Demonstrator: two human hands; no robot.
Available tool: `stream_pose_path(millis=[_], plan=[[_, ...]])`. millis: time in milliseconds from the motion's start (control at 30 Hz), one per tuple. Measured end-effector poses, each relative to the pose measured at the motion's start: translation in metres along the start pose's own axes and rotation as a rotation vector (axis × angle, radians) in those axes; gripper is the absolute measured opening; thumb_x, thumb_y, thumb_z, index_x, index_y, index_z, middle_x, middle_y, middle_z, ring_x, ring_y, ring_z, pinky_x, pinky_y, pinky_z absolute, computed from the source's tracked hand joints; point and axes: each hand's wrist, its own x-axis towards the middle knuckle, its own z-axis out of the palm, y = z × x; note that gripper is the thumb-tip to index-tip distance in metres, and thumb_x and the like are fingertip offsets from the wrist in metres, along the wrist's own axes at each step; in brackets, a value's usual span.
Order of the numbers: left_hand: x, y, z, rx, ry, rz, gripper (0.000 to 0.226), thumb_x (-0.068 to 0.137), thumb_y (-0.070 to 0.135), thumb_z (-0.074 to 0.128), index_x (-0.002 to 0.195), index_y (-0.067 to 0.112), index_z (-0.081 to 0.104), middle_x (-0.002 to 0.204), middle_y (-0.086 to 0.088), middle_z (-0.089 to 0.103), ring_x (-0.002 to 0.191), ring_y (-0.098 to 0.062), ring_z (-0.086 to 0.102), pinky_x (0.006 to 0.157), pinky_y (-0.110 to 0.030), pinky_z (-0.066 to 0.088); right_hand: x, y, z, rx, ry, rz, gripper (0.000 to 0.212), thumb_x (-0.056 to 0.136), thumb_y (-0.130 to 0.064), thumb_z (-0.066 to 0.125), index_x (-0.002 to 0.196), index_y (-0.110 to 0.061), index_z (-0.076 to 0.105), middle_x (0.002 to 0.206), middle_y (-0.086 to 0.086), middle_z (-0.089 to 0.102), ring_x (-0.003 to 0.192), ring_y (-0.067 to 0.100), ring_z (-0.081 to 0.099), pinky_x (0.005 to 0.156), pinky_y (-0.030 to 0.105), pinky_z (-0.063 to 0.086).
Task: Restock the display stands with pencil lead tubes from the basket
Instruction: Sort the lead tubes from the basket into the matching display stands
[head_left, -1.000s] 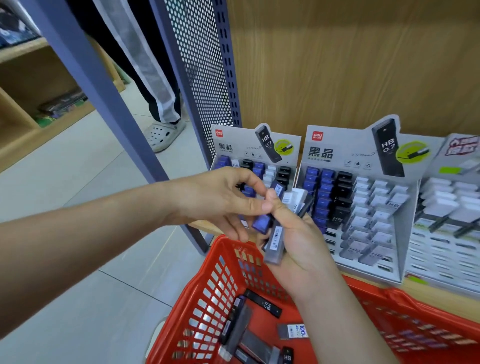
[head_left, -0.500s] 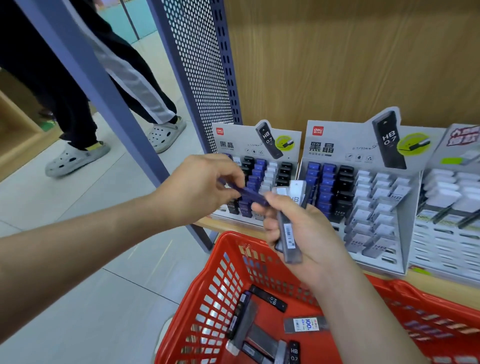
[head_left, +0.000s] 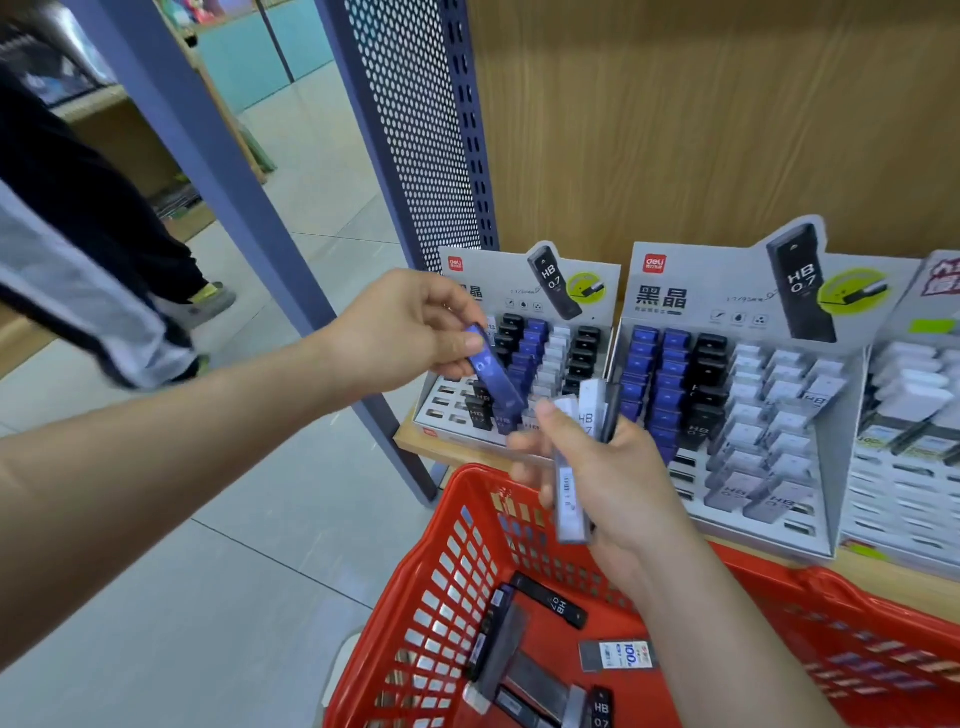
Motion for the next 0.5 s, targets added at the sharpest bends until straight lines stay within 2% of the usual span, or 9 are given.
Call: stream_pose_path(millis=[67,133,200,300,400,500], plan=[[0.010,-0.001,-0.009,0.231,0.087,0.048,0.009,0.088,0.003,0.065,0.089,0.013,0.063,0.081,-0.010,0.071,0.072,-0.018,0.071,0.072,-0.027,0.058,0.000,-0.003,-0.002,0.095,0.006,0.041,0.028,0.091,-0.032,0.066,0.103,-0.007,0.063,0.062,0.003,0.070,0.050,0.014,0.063,0.042,0.021,0.046],[0.018,-0.005,-0.013,0.483,0.133,0.112,0.012,0.087,0.005,0.065,0.089,0.017,0.063,0.081,-0.002,0.069,0.074,-0.014,0.068,0.070,-0.025,0.055,0.001,-0.005,-0.004,0.177,0.003,0.075,0.034,0.090,-0.036,0.066,0.103,-0.005,0.063,0.055,0.002,0.058,0.046,0.013,0.055,0.040,0.021,0.043],[0.024,-0.013,-0.011,0.654,0.139,0.146,0.012,0.086,0.006,0.065,0.092,0.017,0.062,0.083,0.002,0.066,0.079,-0.016,0.063,0.070,-0.026,0.050,0.001,-0.007,-0.005,0.301,-0.027,0.129,0.027,0.092,-0.034,0.064,0.097,-0.008,0.061,0.055,0.000,0.049,0.047,0.013,0.051,0.040,0.021,0.043],[0.029,-0.030,-0.004,0.768,0.143,0.129,0.013,0.086,0.003,0.061,0.094,0.013,0.062,0.086,-0.001,0.064,0.084,-0.022,0.060,0.072,-0.031,0.048,0.003,-0.009,-0.004,0.426,-0.091,0.187,0.009,0.095,-0.017,0.059,0.100,-0.010,0.061,0.062,0.002,0.052,0.052,0.016,0.056,0.047,0.027,0.051],[0.032,-0.046,-0.001,0.814,0.171,0.150,0.015,0.084,0.001,0.056,0.093,0.012,0.062,0.088,-0.003,0.066,0.085,-0.025,0.059,0.071,-0.032,0.046,0.003,-0.007,-0.004,0.447,-0.127,0.180,0.020,0.094,-0.012,0.058,0.113,-0.010,0.064,0.071,0.003,0.057,0.056,0.017,0.061,0.053,0.032,0.054],[0.035,-0.055,-0.001,0.841,0.155,0.149,0.014,0.085,0.002,0.056,0.093,0.012,0.063,0.088,-0.003,0.067,0.083,-0.023,0.057,0.069,-0.030,0.043,0.003,-0.008,-0.003,0.465,-0.145,0.165,0.029,0.093,-0.018,0.063,0.122,-0.011,0.064,0.072,0.004,0.062,0.059,0.018,0.065,0.056,0.033,0.056]])
